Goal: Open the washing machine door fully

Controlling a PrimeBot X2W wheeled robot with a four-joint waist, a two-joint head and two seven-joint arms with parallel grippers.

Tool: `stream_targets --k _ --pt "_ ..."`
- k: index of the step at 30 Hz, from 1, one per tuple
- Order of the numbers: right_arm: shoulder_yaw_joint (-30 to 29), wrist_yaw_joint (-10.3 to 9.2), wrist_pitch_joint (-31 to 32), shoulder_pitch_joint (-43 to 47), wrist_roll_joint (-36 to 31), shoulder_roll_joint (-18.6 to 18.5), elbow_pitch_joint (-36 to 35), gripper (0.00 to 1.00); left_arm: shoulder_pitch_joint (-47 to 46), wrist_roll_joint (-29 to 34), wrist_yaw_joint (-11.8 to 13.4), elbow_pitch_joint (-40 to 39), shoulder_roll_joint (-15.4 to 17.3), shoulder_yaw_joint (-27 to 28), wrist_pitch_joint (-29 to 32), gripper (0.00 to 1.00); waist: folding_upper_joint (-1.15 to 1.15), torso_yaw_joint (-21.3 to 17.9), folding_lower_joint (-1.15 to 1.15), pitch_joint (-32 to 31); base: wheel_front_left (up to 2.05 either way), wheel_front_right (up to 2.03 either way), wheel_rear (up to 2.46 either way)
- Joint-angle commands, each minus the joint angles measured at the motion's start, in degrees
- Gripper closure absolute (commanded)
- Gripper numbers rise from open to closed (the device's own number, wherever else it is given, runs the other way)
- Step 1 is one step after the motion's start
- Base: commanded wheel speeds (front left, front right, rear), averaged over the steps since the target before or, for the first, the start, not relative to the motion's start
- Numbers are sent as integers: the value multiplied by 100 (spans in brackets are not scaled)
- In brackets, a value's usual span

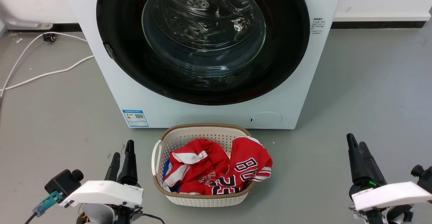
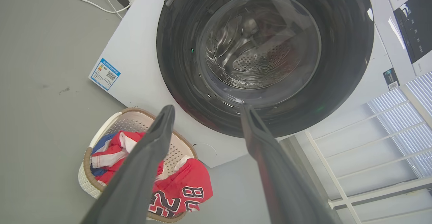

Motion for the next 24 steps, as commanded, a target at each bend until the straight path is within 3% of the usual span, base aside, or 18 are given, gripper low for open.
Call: stream_targets --k 1,10,24 --pt "17 9 -64 -18 -245 -9 -130 0 -46 206 69 -123 78 -59 -58 0 0 1 0 2 0 0 0" --pt "57 9 -236 53 -1063 -7 -376 0 -21 872 374 -239 202 -350 -235 0 0 6 0 6 0 0 0" --pt "68 10 -475 213 -2082 -3 -608 0 56 1766 632 -440 291 -674 -477 0 0 30 0 -13 0 0 0"
